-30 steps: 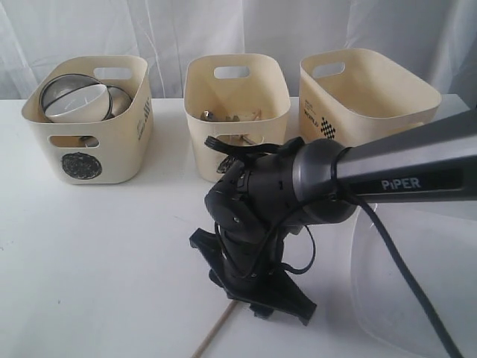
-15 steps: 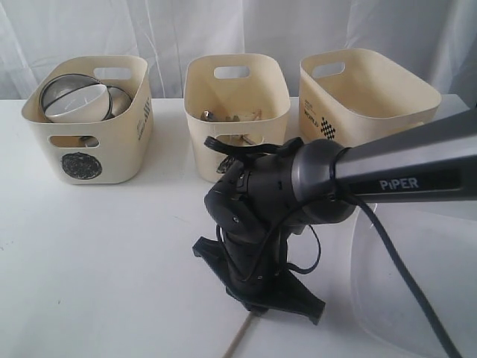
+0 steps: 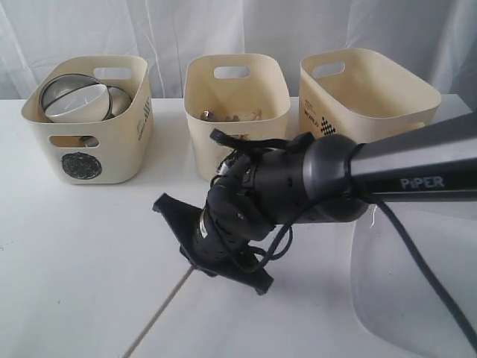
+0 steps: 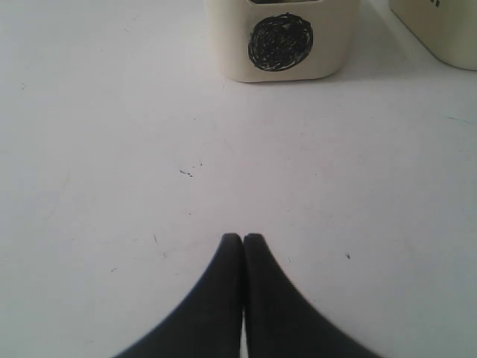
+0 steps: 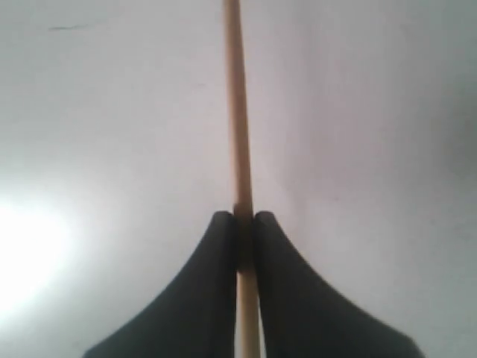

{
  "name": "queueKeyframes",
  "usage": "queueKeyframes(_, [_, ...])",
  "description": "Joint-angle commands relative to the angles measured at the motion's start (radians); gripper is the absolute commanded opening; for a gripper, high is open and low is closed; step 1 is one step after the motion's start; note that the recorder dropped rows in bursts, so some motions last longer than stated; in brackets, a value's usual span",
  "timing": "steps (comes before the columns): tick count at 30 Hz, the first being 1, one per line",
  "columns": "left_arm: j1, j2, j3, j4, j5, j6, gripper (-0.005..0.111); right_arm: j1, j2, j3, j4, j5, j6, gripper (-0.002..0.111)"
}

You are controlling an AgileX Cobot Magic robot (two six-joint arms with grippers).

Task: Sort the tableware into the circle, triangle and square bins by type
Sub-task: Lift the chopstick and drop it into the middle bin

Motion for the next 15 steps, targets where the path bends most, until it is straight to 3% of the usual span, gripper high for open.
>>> queueKeyframes(1, [-0.006,-0.004,0.003,-0.011,0.0,-0.002,0.0,0.0,-0.053,0.004,-0.102,-0.022,-0.038,0.0])
queueKeyframes(15, [-0.006,-0.004,0.003,-0.011,0.0,-0.002,0.0,-0.005,-0.291,0.004,-0.176,-0.156,-0.523,0.0])
